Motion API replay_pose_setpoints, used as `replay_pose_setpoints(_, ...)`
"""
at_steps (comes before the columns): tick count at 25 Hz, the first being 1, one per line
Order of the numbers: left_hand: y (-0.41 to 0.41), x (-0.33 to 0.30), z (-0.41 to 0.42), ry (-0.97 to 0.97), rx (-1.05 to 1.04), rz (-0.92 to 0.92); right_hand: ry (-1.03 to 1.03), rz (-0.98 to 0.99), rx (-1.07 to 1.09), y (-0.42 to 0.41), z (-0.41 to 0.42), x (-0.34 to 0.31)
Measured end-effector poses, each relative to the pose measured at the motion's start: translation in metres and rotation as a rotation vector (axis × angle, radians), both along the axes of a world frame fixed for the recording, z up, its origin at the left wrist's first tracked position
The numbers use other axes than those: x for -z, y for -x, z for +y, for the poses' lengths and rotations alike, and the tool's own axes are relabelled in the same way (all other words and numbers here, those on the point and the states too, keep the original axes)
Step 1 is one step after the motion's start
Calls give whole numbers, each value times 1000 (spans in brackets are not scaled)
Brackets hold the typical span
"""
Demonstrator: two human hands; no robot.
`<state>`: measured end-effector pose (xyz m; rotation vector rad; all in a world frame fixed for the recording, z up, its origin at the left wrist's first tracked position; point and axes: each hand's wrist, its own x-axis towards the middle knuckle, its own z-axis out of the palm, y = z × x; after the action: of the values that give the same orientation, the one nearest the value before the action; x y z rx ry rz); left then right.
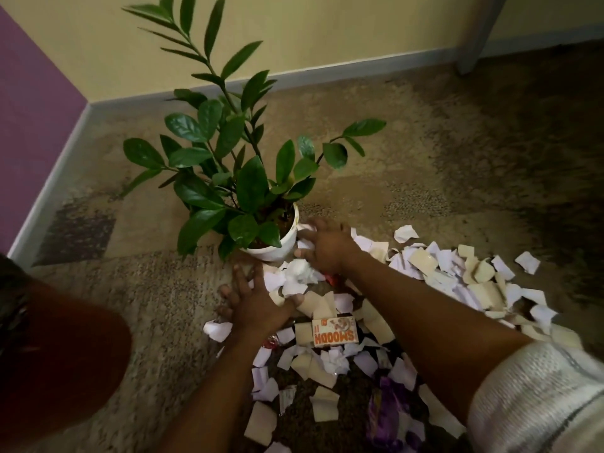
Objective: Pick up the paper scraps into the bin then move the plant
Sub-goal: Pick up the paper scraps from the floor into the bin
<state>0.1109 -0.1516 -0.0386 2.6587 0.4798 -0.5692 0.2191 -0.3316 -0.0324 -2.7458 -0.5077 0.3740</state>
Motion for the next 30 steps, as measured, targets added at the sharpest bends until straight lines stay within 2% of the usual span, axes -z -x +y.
replay_pose_setpoints(3,2,-12,10,-21,114,67,19,79,6,33,1,-6)
replay_pose_setpoints(8,36,-30,19,-12,272,57,120,191,-47,88,13,-19)
replay_pose_setpoints(14,84,-49,9,-20,142,-232,172,58,-42,137,38,-30)
replay_pose_setpoints(18,88,-76,23,64,51,-314,153,22,-51,149,53,-49)
replay_pose_setpoints(22,85,-113,35,180,-97,-328,-18,-1,4,149,66,-91)
replay_pose_setpoints(26,74,-178,58,217,-52,-433,-268,-26,104,146,92,-153)
replay_pose_setpoints(30,64,-260,98,141,-100,-589,-442,-123,127,139,130,-229)
